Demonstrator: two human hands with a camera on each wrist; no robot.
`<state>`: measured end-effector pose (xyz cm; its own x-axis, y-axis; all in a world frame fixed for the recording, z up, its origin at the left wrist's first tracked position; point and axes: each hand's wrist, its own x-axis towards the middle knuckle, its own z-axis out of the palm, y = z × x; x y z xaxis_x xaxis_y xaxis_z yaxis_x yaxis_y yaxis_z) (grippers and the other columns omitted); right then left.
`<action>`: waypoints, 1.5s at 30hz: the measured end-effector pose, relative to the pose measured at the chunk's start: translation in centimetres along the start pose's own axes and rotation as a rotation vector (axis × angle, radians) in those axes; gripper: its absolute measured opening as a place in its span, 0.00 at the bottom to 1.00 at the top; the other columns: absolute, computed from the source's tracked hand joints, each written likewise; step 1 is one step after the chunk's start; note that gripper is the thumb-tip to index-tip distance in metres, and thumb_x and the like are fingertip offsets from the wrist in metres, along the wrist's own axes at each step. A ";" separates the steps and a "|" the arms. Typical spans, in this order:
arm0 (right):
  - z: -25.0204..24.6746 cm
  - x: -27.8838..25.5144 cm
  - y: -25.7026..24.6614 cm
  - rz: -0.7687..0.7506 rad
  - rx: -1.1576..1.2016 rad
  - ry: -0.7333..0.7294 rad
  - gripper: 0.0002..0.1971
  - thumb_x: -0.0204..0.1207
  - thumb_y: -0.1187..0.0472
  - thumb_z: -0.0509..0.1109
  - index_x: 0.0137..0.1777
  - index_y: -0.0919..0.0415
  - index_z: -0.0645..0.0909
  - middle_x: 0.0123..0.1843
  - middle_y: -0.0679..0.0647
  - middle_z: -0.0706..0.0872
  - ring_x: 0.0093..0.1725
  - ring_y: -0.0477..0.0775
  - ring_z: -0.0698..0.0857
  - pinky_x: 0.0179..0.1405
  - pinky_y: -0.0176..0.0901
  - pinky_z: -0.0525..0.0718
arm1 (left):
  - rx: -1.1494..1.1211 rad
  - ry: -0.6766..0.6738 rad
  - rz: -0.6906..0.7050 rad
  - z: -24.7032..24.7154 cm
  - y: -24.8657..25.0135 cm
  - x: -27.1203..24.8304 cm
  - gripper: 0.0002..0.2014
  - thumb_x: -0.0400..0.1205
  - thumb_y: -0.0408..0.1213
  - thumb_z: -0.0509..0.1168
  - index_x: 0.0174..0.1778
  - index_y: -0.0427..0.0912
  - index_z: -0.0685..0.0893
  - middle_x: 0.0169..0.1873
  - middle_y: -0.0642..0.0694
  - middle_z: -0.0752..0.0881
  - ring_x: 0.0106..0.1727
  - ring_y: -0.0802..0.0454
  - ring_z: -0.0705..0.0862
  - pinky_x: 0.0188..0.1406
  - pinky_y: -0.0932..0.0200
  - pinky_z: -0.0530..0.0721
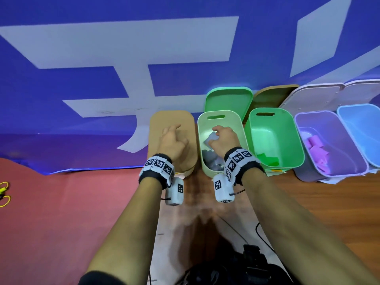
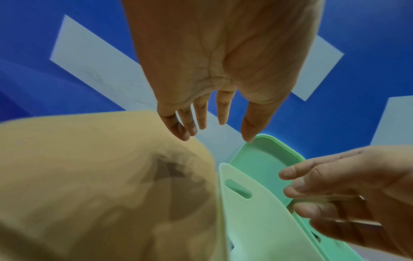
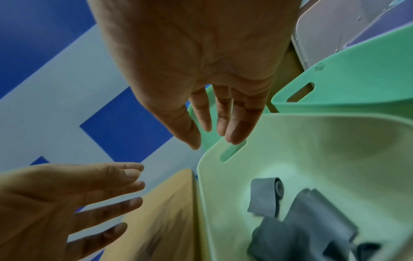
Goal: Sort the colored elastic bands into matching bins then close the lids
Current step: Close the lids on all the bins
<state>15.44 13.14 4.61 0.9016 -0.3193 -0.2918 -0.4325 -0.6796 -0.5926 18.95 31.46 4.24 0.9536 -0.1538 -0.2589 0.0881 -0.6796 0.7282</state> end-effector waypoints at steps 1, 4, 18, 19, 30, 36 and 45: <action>-0.9 0.5 0.5 0.003 0.007 0.017 0.27 0.76 0.62 0.70 0.76 0.56 0.76 0.70 0.59 0.79 0.68 0.61 0.80 0.67 0.45 0.77 | -0.019 -0.010 0.010 0.5 1.0 0.5 0.30 0.80 0.37 0.70 0.79 0.45 0.70 0.73 0.38 0.71 0.75 0.39 0.73 0.77 0.47 0.70; -3.3 1.9 1.9 0.011 0.016 0.042 0.27 0.77 0.60 0.70 0.77 0.56 0.75 0.72 0.60 0.79 0.69 0.61 0.80 0.68 0.47 0.77 | -0.041 -0.045 0.044 2.1 3.9 1.9 0.29 0.80 0.37 0.70 0.79 0.44 0.71 0.74 0.37 0.72 0.75 0.39 0.74 0.76 0.45 0.73; -7.8 8.6 5.9 0.043 0.162 0.081 0.40 0.78 0.63 0.69 0.87 0.58 0.54 0.82 0.60 0.68 0.76 0.64 0.74 0.72 0.54 0.75 | -0.097 -0.046 0.035 7.9 9.0 9.0 0.37 0.82 0.33 0.69 0.84 0.41 0.58 0.79 0.41 0.69 0.80 0.46 0.67 0.73 0.58 0.66; -7.7 9.0 6.0 0.041 0.179 0.087 0.41 0.77 0.63 0.70 0.87 0.57 0.53 0.81 0.60 0.70 0.74 0.64 0.76 0.71 0.55 0.77 | -0.112 -0.049 0.033 8.2 8.8 9.4 0.36 0.81 0.32 0.69 0.83 0.42 0.58 0.78 0.42 0.70 0.79 0.47 0.69 0.72 0.58 0.67; -7.2 9.4 5.5 -0.025 0.277 0.085 0.45 0.71 0.63 0.69 0.86 0.47 0.52 0.79 0.57 0.73 0.63 0.65 0.83 0.62 0.57 0.84 | -0.248 0.011 0.000 7.9 8.3 10.6 0.29 0.81 0.30 0.67 0.76 0.43 0.62 0.59 0.59 0.78 0.63 0.52 0.81 0.69 0.49 0.79; -7.6 7.8 4.2 -0.074 0.395 0.134 0.36 0.70 0.65 0.71 0.76 0.46 0.61 0.74 0.56 0.74 0.57 0.62 0.85 0.57 0.62 0.86 | -0.267 0.057 0.030 5.8 8.3 8.7 0.25 0.82 0.30 0.67 0.72 0.40 0.64 0.63 0.50 0.77 0.64 0.53 0.77 0.69 0.51 0.78; -8.7 3.4 3.4 -0.124 0.365 0.149 0.40 0.74 0.58 0.69 0.84 0.45 0.56 0.79 0.53 0.67 0.62 0.56 0.81 0.61 0.52 0.81 | -0.273 0.087 0.073 4.1 8.1 4.2 0.24 0.81 0.27 0.66 0.67 0.43 0.62 0.61 0.47 0.75 0.53 0.51 0.78 0.67 0.38 0.80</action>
<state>17.14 3.99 8.07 0.9270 -0.3600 -0.1050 -0.2708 -0.4489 -0.8516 22.51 22.35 6.50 0.9803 -0.1249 -0.1530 0.0816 -0.4494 0.8896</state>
